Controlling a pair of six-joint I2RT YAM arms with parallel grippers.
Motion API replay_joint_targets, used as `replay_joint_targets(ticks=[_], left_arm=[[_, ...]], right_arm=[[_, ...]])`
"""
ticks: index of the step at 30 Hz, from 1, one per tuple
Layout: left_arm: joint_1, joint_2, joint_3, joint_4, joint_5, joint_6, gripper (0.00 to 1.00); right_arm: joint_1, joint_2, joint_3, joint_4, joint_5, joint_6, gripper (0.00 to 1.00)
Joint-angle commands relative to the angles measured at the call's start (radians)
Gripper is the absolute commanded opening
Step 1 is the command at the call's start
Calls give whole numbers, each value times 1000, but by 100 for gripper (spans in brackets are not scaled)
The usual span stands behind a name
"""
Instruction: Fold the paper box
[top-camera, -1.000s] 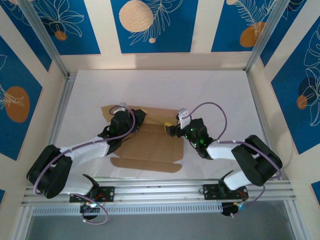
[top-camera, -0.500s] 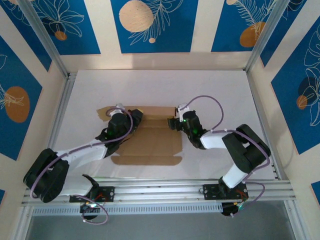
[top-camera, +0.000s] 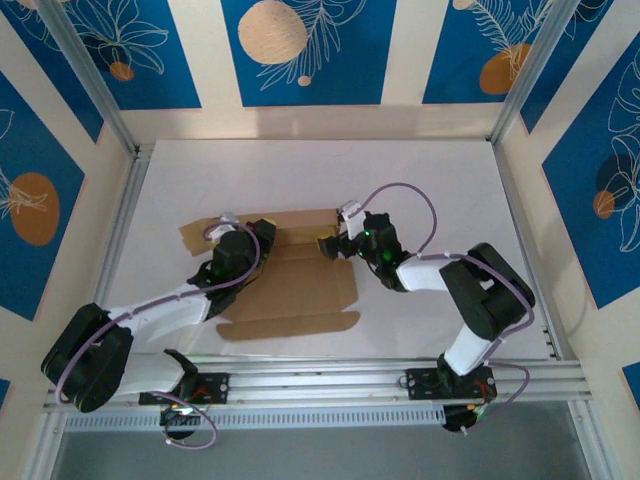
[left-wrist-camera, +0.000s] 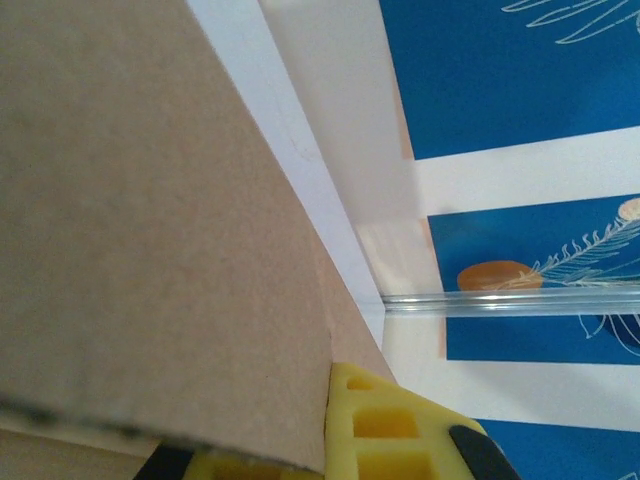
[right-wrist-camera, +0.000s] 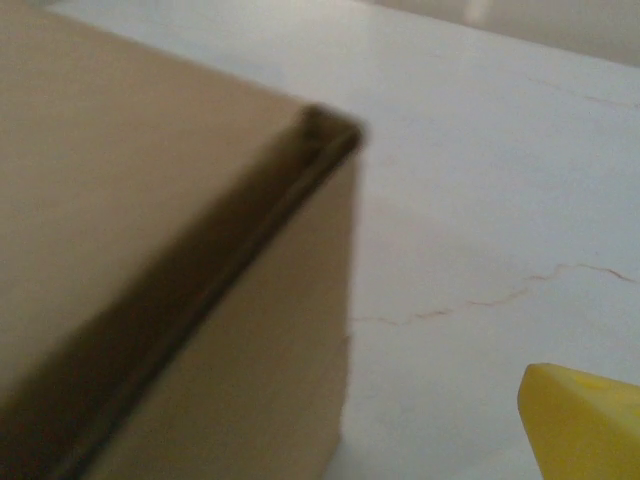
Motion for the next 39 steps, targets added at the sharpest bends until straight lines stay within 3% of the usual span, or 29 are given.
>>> replay_joint_targets(ticks=[1,5,8,12,24,27,32,36,39], left_arm=[[-11,-1,39,-98,-46,-28,0],[-12,-10,55,-127,-69,-45,0],[-17,-7,54,-127,-76,-60,0],[-25,-13,54,-164,-96,-75,0],[-42,-32,55,-185,-124,-78,0],[-45,-30,59,-186,-130,-84,0],[-53,-30,73,-198,-135,-78,0],[-56,-35,79,-215,-143,-78,0],[-56,-35,82,-219,-140,-81,0]], right_arm=[[-26,-80,-87,234,-35,10,100],[-80,-116,-173,377,-25,120,98],[-111,-137,-184,338,-68,153,85],[-78,-114,-179,282,-119,52,68],[35,41,-31,183,63,-68,73],[55,76,17,161,131,-80,66],[75,105,82,104,173,-89,43],[97,107,96,61,203,-84,39],[119,96,82,43,219,-63,43]])
